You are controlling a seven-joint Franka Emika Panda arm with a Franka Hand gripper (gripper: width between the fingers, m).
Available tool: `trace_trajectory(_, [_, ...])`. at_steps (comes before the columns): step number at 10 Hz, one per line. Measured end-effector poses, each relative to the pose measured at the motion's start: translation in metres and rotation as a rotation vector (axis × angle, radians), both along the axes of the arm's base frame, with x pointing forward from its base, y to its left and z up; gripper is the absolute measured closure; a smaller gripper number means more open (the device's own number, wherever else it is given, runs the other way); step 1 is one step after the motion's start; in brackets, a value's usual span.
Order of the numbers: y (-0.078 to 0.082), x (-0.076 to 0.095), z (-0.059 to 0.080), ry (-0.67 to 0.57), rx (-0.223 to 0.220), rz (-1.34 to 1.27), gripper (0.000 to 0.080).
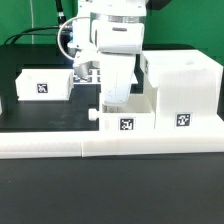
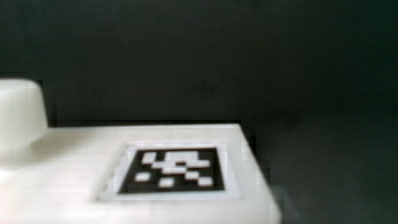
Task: Assemble drawer
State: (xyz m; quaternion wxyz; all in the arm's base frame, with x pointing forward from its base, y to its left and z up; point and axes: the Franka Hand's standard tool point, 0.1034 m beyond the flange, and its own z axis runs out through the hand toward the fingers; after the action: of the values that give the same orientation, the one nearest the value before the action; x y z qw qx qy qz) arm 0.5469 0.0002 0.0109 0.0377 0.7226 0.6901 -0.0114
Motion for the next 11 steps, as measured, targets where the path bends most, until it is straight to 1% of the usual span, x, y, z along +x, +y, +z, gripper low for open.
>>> trace_trajectory(2, [0.0010, -0.0004, -0.0002, 0.002, -0.005, 0.020, 0.0757])
trace_trajectory(4, [-0.0016, 0.0006, 0.0006, 0.007, -0.019, 0.037, 0.0757])
trace_trajectory(8, [-0.0018, 0.0006, 0.0006, 0.007, -0.019, 0.037, 0.0757])
trace_trajectory(11, [-0.0003, -0.0001, 0.0005, 0.025, -0.033, 0.047, 0.0757])
